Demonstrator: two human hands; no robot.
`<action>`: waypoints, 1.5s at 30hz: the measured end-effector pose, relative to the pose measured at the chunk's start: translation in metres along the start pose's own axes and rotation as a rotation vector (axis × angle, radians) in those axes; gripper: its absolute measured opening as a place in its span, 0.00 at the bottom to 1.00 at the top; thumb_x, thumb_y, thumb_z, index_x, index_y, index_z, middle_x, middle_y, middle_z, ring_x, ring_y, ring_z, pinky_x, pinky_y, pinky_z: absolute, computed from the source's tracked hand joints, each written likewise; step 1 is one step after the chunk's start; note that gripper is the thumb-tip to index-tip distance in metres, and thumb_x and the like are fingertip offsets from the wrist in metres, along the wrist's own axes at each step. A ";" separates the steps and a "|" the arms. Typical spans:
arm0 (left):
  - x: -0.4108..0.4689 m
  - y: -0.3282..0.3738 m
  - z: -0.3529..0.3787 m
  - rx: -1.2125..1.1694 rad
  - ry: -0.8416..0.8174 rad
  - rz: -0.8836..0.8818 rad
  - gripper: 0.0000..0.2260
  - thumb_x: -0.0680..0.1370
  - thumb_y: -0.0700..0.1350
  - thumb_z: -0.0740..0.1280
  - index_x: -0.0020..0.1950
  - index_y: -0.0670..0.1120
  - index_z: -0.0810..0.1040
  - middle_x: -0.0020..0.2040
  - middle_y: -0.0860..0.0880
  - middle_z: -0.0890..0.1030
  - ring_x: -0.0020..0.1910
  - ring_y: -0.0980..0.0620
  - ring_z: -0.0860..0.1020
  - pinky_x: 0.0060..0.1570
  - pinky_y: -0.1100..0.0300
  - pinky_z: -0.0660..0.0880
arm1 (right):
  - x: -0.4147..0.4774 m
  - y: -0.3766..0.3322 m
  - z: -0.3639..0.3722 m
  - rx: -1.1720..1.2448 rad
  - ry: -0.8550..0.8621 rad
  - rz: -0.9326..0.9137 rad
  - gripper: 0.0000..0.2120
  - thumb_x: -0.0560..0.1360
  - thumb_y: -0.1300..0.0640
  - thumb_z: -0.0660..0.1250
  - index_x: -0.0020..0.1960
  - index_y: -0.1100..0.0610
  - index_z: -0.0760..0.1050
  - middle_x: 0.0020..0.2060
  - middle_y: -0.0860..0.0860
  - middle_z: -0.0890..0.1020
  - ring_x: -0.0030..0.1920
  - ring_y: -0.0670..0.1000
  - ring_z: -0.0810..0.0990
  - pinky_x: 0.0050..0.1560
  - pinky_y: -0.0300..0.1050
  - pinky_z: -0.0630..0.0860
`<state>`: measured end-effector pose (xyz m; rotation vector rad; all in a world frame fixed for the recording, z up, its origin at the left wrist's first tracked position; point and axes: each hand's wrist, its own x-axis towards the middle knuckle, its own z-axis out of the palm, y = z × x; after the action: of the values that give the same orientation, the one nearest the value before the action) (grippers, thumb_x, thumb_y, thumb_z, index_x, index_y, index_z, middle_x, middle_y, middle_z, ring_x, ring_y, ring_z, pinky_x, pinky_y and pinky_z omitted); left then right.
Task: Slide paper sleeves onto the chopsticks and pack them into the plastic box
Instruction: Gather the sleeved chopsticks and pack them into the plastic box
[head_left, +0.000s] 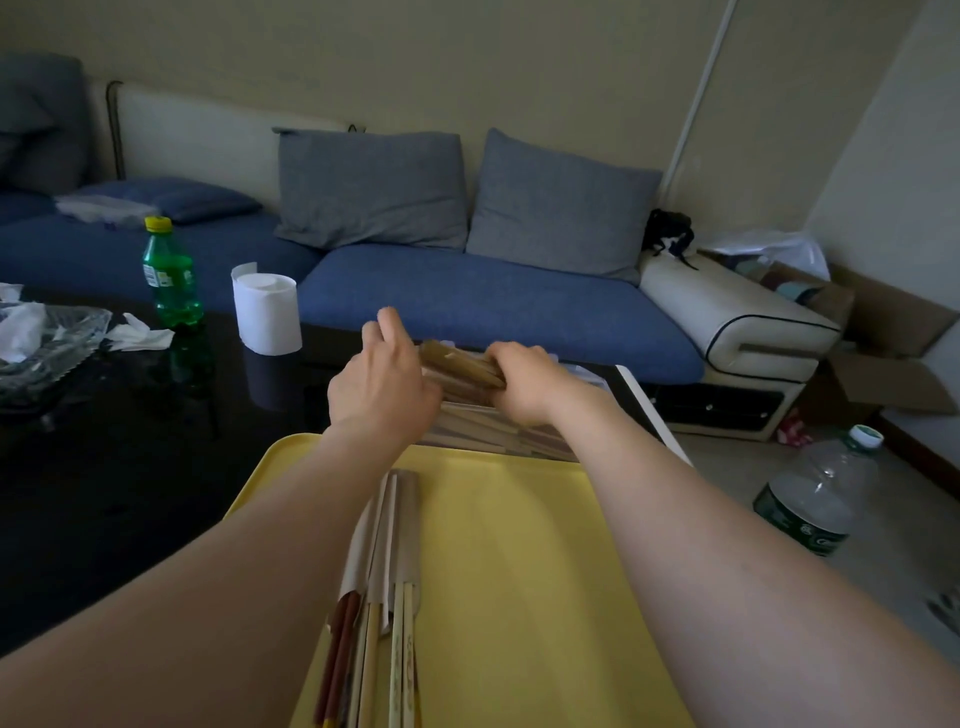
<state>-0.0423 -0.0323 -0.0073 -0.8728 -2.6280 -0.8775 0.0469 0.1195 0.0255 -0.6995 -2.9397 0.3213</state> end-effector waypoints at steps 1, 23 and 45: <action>0.000 -0.001 0.001 -0.001 -0.017 0.043 0.26 0.81 0.48 0.66 0.75 0.45 0.60 0.66 0.43 0.71 0.57 0.38 0.79 0.43 0.47 0.75 | 0.000 0.000 -0.002 0.043 -0.006 0.023 0.14 0.81 0.56 0.74 0.63 0.50 0.76 0.58 0.53 0.80 0.55 0.57 0.79 0.55 0.54 0.77; 0.009 -0.014 0.013 -0.111 -0.263 0.124 0.06 0.88 0.49 0.56 0.57 0.49 0.71 0.49 0.50 0.79 0.46 0.50 0.78 0.51 0.48 0.77 | -0.007 0.002 0.004 0.088 0.026 -0.080 0.13 0.86 0.53 0.68 0.68 0.53 0.84 0.60 0.54 0.86 0.64 0.57 0.81 0.60 0.50 0.76; 0.008 -0.011 0.009 0.197 -0.010 0.257 0.10 0.80 0.38 0.69 0.59 0.49 0.83 0.60 0.48 0.77 0.61 0.46 0.72 0.60 0.49 0.72 | 0.001 -0.004 0.005 0.187 0.108 -0.025 0.10 0.83 0.61 0.71 0.60 0.53 0.89 0.58 0.52 0.88 0.61 0.53 0.84 0.68 0.50 0.79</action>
<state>-0.0560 -0.0303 -0.0167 -1.1284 -2.4832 -0.5402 0.0435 0.1160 0.0214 -0.6328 -2.7688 0.5307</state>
